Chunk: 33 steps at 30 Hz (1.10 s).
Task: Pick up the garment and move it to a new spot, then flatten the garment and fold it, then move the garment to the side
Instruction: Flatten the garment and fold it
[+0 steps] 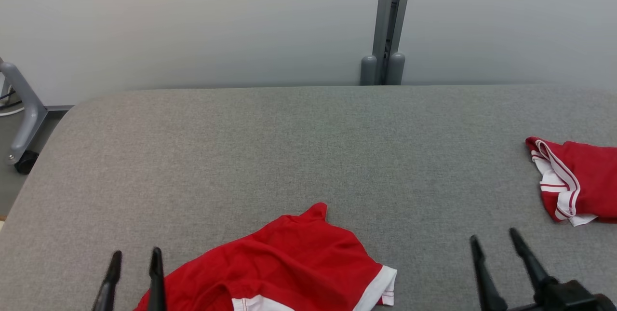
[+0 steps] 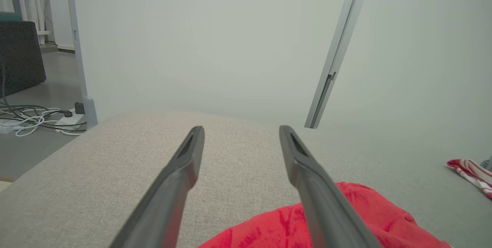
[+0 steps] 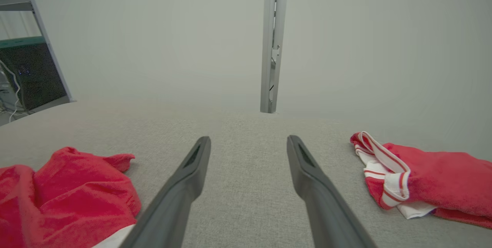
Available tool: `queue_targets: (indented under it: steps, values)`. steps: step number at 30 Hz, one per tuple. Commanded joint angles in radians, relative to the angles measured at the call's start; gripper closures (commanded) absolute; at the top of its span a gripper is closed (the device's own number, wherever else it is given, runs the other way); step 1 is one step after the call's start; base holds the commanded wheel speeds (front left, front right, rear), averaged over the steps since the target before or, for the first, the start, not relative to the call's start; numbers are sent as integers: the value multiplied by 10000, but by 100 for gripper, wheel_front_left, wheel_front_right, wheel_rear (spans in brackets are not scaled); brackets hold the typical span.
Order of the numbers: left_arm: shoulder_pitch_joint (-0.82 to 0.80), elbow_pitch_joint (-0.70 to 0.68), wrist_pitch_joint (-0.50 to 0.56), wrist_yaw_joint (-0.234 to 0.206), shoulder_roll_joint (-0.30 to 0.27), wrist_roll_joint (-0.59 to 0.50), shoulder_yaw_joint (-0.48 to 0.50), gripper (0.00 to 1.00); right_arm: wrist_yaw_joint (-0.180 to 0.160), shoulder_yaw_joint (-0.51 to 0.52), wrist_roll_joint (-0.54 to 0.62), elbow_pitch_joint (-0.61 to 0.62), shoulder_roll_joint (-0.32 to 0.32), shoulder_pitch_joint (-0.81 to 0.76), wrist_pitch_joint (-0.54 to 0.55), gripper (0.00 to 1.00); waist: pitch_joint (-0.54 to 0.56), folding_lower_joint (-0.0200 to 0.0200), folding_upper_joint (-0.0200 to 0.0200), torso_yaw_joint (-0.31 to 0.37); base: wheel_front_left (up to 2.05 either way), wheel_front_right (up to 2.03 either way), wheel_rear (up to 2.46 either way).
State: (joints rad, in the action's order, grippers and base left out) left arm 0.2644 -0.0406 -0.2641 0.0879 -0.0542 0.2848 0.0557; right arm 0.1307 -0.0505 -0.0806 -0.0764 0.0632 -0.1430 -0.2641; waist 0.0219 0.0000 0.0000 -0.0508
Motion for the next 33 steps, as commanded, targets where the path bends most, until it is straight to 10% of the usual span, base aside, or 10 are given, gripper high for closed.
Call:
queue_targets:
  steps: [1, 14, 33]
  values:
    - [199, 4, 3, 81, 9, 49, -132, 0, 1, -175, -104, -78, 224, -16, 2, 0, -10, 0, 0, -5, 0, 0, 0]
    - [1137, -2323, 5303, 260, -662, 2522, -1594, 0, 1, -3710, -2371, -36, 2502, 401, 3394, 1, -982, 0, 0, -286, 0, 0, 0]
    - [576, -1815, 6305, 157, -416, 3410, -2434, 0, 1, -5066, -2963, -1463, 2202, 2040, 2772, 0, -1718, 0, 0, -363, 0, 0, 0]
